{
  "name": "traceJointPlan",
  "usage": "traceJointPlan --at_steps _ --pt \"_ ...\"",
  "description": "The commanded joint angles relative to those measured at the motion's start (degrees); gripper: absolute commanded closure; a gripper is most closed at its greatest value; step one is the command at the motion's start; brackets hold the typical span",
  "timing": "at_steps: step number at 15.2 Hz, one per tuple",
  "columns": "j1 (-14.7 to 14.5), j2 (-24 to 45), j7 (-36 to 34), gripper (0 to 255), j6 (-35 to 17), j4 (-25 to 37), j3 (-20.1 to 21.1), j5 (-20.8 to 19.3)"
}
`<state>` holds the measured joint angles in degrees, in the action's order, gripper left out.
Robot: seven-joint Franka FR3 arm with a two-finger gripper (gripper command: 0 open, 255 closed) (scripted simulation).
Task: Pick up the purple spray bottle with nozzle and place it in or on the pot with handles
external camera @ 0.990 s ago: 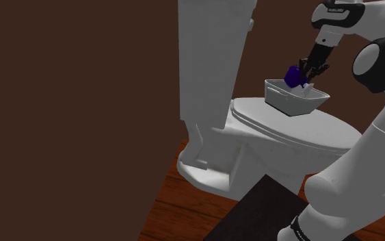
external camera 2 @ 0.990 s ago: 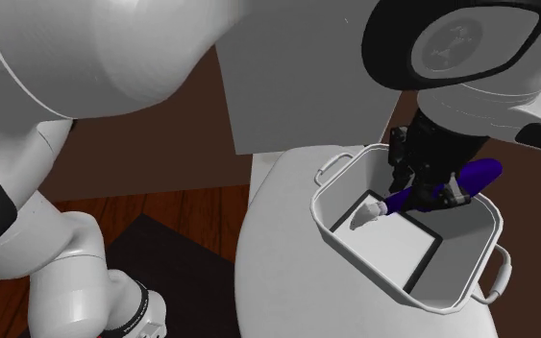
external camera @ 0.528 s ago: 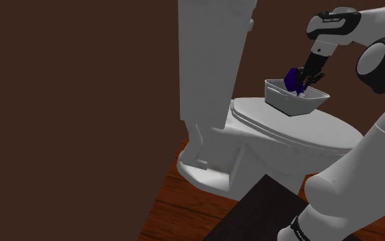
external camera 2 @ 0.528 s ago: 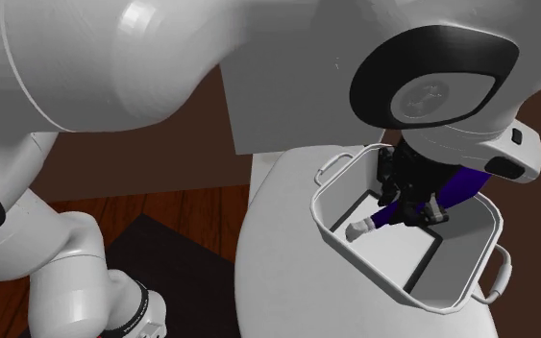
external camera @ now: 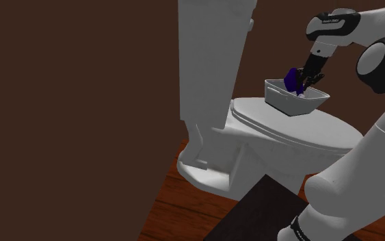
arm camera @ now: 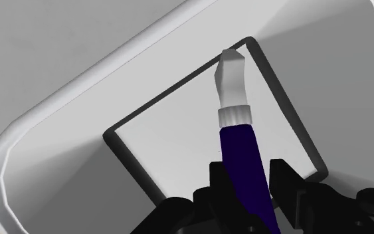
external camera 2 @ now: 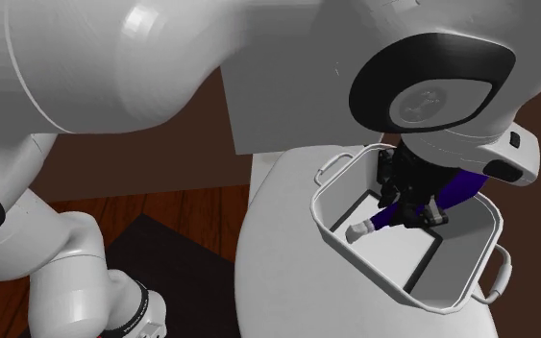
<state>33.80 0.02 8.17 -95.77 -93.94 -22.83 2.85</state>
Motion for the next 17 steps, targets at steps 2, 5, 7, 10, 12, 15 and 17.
traceJointPlan --at_steps 2,5,7,10,12,15,17 --pt "-0.1 0.4 -0.1 0 -1.7 0.8 0.1 0.2" --pt "-0.1 0.6 0.0 0 -1.8 0.9 0.1 0.3" --pt "0.0 0.3 0.0 0 -0.2 2.1 0.0 0.2" --pt "0.3 1.5 0.3 0 5.5 9.0 -0.3 0.7" --pt "0.3 1.5 0.3 0 5.5 9.0 -0.3 0.7" --pt "0.3 1.5 0.3 0 5.5 9.0 -0.3 0.7" --pt "0.3 1.5 0.3 0 5.5 9.0 -0.3 0.7"
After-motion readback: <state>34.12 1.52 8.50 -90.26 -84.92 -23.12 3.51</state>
